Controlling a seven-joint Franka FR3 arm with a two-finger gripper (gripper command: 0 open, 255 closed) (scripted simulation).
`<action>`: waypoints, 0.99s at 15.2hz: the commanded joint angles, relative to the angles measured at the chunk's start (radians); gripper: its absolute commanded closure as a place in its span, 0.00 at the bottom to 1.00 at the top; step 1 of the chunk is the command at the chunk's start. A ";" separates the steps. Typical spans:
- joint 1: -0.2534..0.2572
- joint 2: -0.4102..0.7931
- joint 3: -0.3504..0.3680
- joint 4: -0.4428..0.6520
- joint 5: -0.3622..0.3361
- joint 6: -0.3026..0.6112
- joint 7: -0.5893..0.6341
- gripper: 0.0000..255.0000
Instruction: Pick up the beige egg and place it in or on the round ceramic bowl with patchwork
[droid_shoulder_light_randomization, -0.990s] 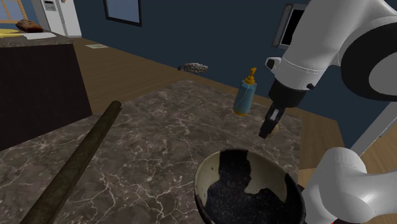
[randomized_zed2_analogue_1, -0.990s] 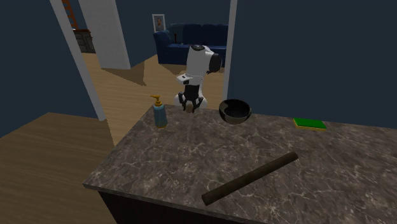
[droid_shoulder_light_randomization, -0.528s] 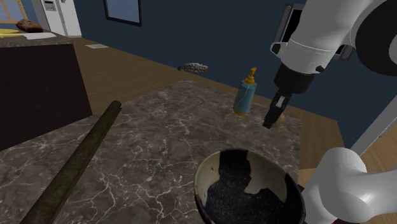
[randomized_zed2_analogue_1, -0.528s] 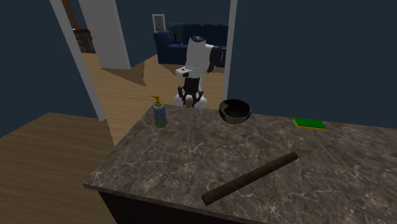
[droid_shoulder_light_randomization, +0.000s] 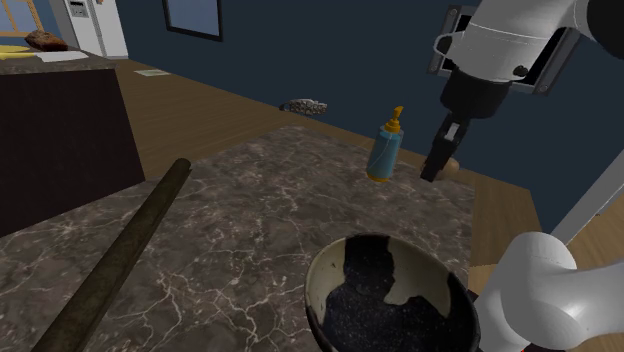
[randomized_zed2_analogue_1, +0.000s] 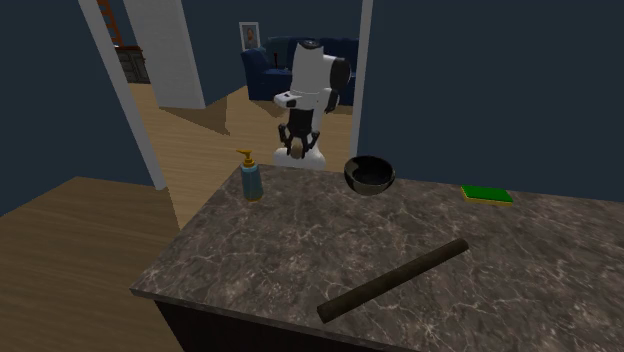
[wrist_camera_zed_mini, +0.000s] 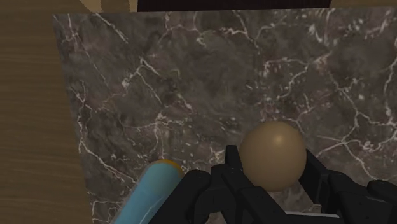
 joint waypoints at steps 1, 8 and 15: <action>-0.003 0.012 -0.001 0.035 -0.003 -0.023 -0.001 1.00; -0.014 0.070 -0.006 0.169 -0.015 -0.099 -0.005 1.00; -0.021 0.120 0.040 0.275 0.010 -0.153 0.042 1.00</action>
